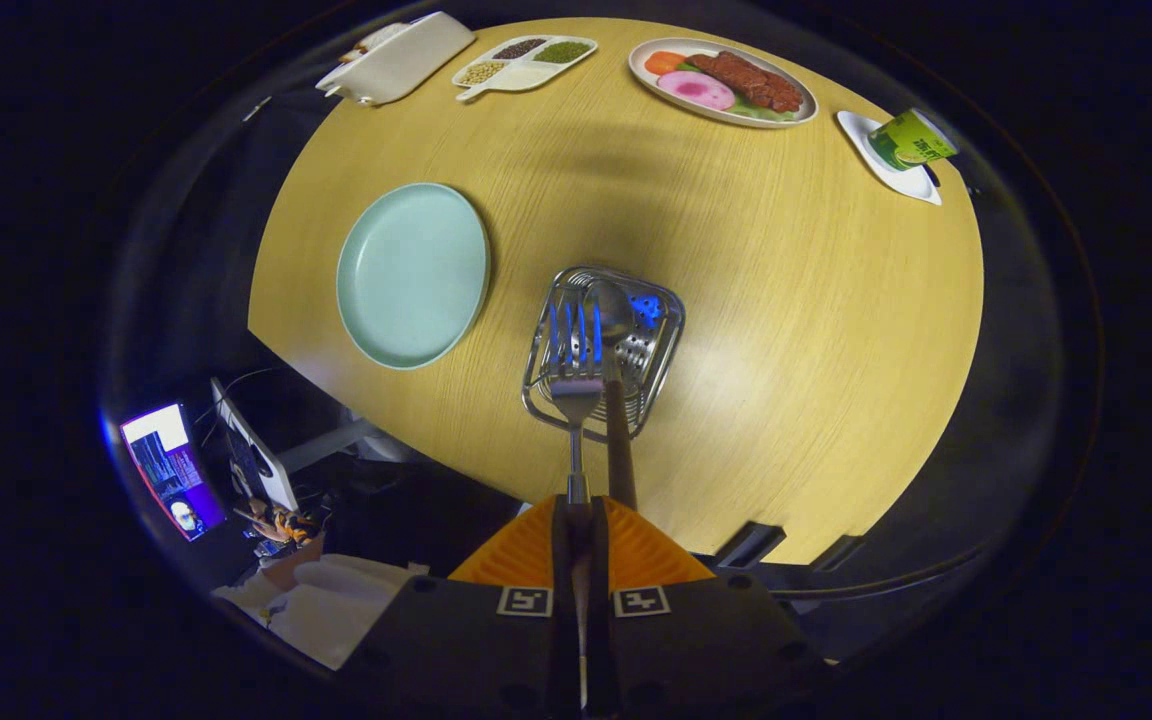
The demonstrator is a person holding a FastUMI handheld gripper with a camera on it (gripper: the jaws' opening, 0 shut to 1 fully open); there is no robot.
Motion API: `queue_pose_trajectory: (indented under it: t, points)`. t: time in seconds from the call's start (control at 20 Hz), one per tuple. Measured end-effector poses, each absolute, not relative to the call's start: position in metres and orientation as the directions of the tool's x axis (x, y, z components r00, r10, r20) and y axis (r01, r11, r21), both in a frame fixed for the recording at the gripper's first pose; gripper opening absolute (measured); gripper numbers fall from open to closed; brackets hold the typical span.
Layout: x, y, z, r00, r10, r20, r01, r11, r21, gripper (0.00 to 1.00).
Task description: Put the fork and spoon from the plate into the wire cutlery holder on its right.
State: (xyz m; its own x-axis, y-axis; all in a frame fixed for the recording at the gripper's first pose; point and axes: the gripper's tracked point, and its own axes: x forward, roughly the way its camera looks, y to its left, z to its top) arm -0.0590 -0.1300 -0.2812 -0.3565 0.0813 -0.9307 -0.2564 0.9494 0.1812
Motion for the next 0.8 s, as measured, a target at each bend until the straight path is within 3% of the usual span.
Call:
queue_pose_trajectory:
  t: [0.15,0.5,0.8]
  points:
    - [-0.06,-0.133,-0.287,-0.397,0.034,-0.917,-0.279,0.948,0.155,0.08]
    - [-0.051,-0.132,-0.293,-0.421,0.023,-0.907,-0.178,0.978,0.107,0.08]
    - [-0.042,-0.127,-0.292,-0.424,0.053,-0.904,-0.093,0.99,0.102,0.15]
